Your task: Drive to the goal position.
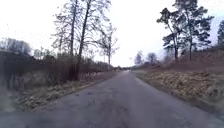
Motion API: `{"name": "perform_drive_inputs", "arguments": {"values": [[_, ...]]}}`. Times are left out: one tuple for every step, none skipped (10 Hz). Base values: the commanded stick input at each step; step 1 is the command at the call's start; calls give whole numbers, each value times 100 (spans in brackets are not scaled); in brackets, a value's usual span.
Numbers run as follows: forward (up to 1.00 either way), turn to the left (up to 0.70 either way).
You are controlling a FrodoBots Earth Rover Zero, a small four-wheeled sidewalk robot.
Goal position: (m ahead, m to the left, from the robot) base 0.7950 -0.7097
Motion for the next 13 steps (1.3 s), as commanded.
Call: {"name": "perform_drive_inputs", "arguments": {"values": [[50,1],[50,1],[50,1],[50,1],[50,1],[50,1],[50,1],[50,1],[50,1],[50,1],[50,1],[50,1],[50,1]]}}
